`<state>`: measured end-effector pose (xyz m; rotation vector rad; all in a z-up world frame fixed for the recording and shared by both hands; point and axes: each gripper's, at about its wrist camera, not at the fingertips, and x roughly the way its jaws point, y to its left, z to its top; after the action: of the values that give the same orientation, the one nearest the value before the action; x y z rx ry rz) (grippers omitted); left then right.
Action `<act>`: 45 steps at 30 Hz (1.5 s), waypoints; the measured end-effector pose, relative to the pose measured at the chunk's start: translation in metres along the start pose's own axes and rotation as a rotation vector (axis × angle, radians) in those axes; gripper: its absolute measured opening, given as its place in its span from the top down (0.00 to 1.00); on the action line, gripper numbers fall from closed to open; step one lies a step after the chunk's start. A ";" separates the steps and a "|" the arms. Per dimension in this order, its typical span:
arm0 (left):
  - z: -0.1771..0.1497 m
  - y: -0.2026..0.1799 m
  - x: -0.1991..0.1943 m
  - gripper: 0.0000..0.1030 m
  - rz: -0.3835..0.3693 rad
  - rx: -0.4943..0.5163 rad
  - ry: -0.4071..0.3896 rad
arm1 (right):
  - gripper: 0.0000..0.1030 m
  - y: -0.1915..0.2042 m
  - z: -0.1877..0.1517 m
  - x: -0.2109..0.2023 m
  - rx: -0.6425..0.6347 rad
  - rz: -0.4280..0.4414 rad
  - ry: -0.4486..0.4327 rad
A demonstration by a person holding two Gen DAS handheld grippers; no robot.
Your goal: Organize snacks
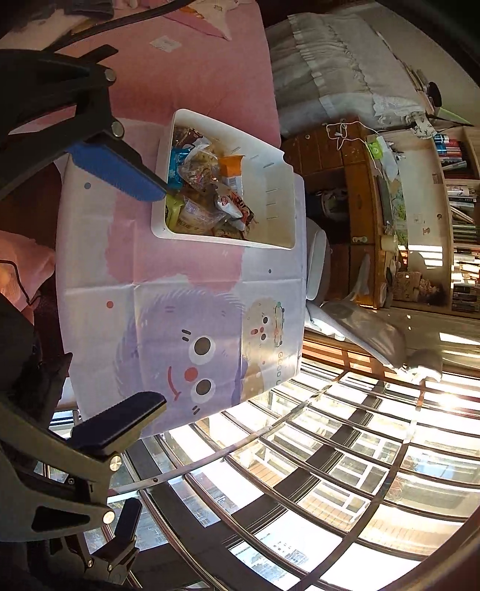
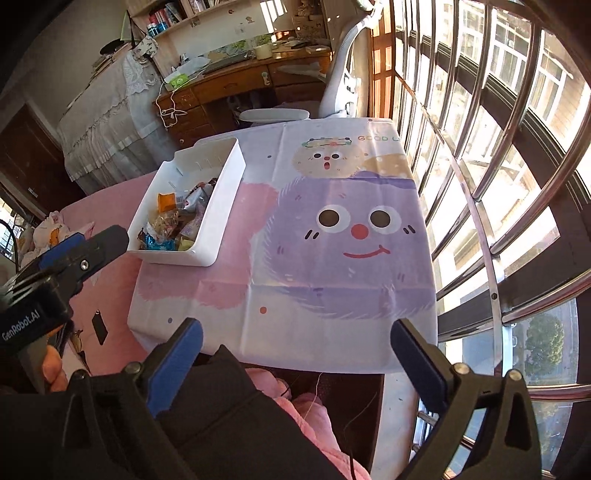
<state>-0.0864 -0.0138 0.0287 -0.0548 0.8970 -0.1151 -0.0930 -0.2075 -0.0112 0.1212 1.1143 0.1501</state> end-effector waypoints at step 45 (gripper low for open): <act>-0.006 0.000 0.023 0.01 0.176 -0.010 0.038 | 0.00 0.013 -0.001 0.013 0.015 -0.029 -0.050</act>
<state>-0.0768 -0.0167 0.0073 0.0167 0.9361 0.0524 -0.0893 -0.1922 -0.0215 0.1216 1.0671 0.1123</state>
